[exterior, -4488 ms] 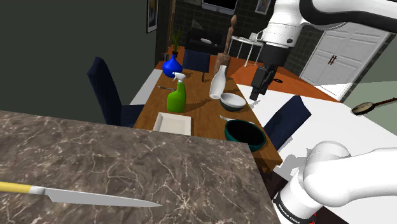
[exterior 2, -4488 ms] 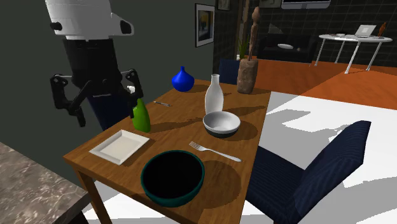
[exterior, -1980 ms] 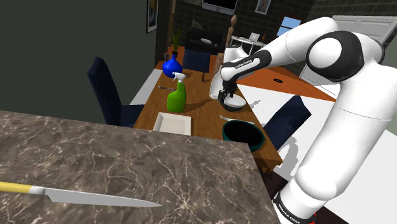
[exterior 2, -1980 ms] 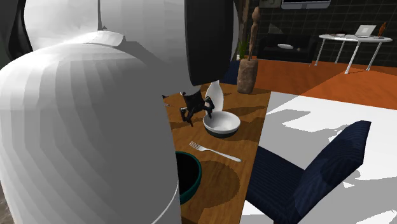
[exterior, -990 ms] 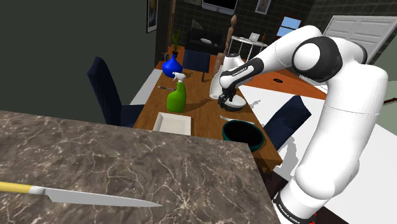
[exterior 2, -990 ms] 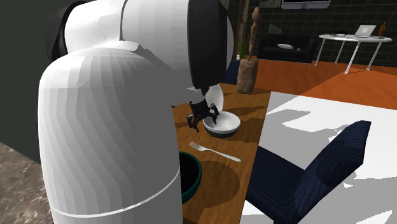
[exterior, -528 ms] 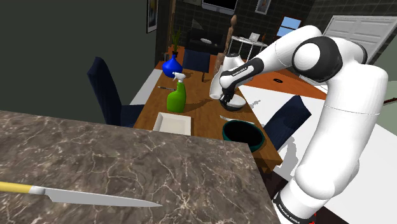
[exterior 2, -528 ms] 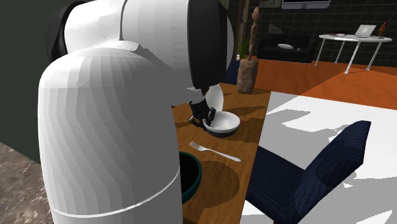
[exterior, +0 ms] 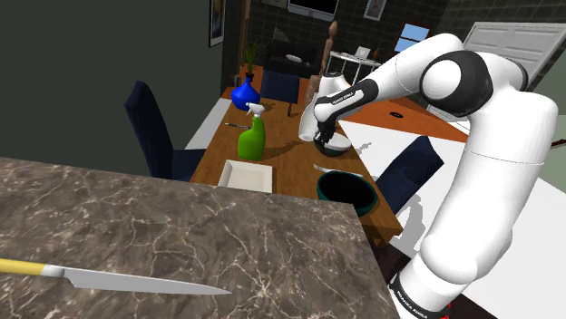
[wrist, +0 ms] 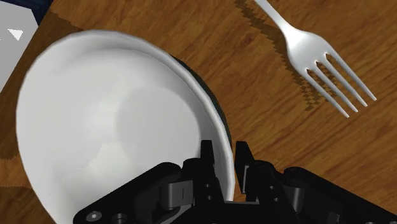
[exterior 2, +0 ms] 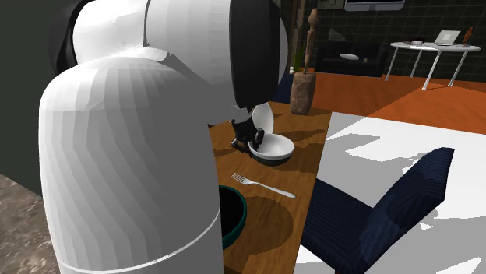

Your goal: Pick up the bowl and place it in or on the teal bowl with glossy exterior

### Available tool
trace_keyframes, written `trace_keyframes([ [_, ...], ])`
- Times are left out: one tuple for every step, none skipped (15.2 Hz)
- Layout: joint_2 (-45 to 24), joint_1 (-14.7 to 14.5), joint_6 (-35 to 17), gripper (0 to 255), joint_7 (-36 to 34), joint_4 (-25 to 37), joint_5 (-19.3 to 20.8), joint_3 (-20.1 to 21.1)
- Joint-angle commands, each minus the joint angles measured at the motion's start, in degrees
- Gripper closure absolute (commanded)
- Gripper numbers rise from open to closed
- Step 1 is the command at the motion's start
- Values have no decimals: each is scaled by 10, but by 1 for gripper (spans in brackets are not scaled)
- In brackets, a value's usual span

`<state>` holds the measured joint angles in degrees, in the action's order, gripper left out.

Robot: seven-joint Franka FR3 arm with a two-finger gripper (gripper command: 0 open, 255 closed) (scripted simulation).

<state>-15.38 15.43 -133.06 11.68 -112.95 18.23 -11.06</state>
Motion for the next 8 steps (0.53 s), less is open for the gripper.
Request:
trace_keyframes([
  [10,0,13,255,4,5,-1,0],
  [13,-1,20,255,6,7,-2,1],
  [17,-1,26,255,8,10,-3,1],
  [21,-1,33,255,10,13,-4,1],
  [25,-1,40,255,12,17,-5,1],
  [28,-1,46,255,14,20,-5,1],
  [31,-2,53,255,16,23,-6,1],
  [35,-2,59,255,17,27,-7,2],
])
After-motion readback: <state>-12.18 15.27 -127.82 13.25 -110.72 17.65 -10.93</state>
